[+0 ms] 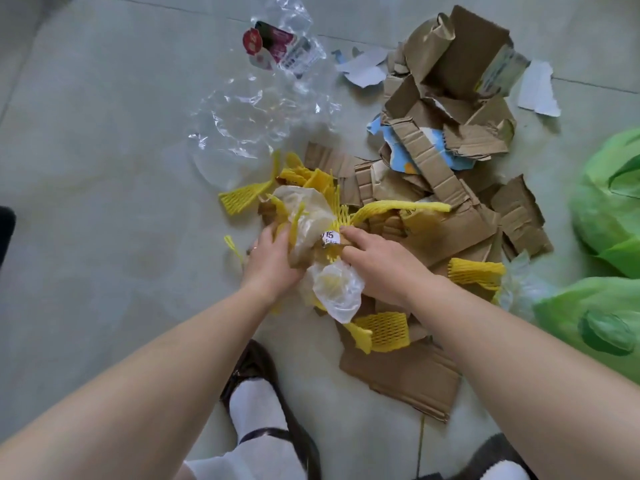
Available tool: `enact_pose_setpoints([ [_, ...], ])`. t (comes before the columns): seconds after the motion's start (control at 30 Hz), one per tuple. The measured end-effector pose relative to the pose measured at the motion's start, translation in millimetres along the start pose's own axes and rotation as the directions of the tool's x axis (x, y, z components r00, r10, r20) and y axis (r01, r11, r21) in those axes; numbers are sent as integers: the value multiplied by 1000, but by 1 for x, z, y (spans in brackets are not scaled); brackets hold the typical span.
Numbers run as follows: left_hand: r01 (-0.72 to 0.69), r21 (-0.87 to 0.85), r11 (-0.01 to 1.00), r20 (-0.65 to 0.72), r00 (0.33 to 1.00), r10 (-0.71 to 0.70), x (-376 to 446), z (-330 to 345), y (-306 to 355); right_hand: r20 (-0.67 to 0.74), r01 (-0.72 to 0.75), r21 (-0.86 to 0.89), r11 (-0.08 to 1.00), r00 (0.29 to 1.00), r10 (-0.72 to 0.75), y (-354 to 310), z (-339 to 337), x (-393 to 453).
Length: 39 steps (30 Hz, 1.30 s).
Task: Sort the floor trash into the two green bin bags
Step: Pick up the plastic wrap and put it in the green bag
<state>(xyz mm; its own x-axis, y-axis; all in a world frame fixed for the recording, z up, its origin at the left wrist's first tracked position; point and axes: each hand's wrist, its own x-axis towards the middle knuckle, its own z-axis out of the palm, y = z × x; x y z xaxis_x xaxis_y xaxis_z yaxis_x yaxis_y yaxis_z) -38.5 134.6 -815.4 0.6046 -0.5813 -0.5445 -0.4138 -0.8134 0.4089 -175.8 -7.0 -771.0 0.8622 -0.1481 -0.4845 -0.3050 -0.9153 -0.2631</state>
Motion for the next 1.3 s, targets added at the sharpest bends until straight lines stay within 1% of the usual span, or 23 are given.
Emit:
enact_pose_setpoints([
  [0.07,-27,-3,1000,-57,998,27,2,4,1,-42,-5,-20,1000,999,5,0,5,2],
  [0.13,-49,-61,997,-106,994,42,2,4,4,-94,-31,-22,999,995,29,1,8,5],
  [0.23,-66,-132,989,-156,987,45,2,-2,5,-213,-43,0,999,976,42,1,7,5],
  [0.37,-103,-138,985,-208,975,73,-6,-21,8,-335,-57,43,997,940,68,-1,-5,-10],
  [0.43,-115,-128,985,-242,967,81,-16,-37,15,-377,-78,51,996,922,92,-2,-18,-25],
  [0.53,-174,-107,979,-299,945,136,-32,-65,32,-424,-116,82,990,895,140,-1,-42,-54],
  [0.67,-252,-93,963,-380,903,200,-62,-100,71,-535,-185,55,981,824,185,4,-78,-105],
  [0.77,-325,-59,944,-423,865,271,-92,-115,108,-635,-251,32,967,742,214,7,-102,-154],
  [0.83,-400,-39,916,-436,831,344,-113,-120,136,-675,-301,33,953,697,243,9,-114,-192],
  [0.97,-535,21,845,-439,754,488,-160,-116,203,-718,-383,115,916,605,343,17,-131,-278],
  [1.07,-656,41,753,-409,677,612,-195,-102,256,-720,-479,125,869,559,412,24,-142,-349],
  [1.13,-716,33,697,-386,634,670,-215,-87,290,-699,-529,144,836,544,464,34,-144,-394],
  [1.23,-761,26,648,-350,601,719,-244,-59,339,-646,-569,230,789,517,561,54,-145,-450],
  [1.3,-787,39,616,-294,580,760,-260,-38,366,-608,-596,291,748,488,626,71,-140,-473],
])
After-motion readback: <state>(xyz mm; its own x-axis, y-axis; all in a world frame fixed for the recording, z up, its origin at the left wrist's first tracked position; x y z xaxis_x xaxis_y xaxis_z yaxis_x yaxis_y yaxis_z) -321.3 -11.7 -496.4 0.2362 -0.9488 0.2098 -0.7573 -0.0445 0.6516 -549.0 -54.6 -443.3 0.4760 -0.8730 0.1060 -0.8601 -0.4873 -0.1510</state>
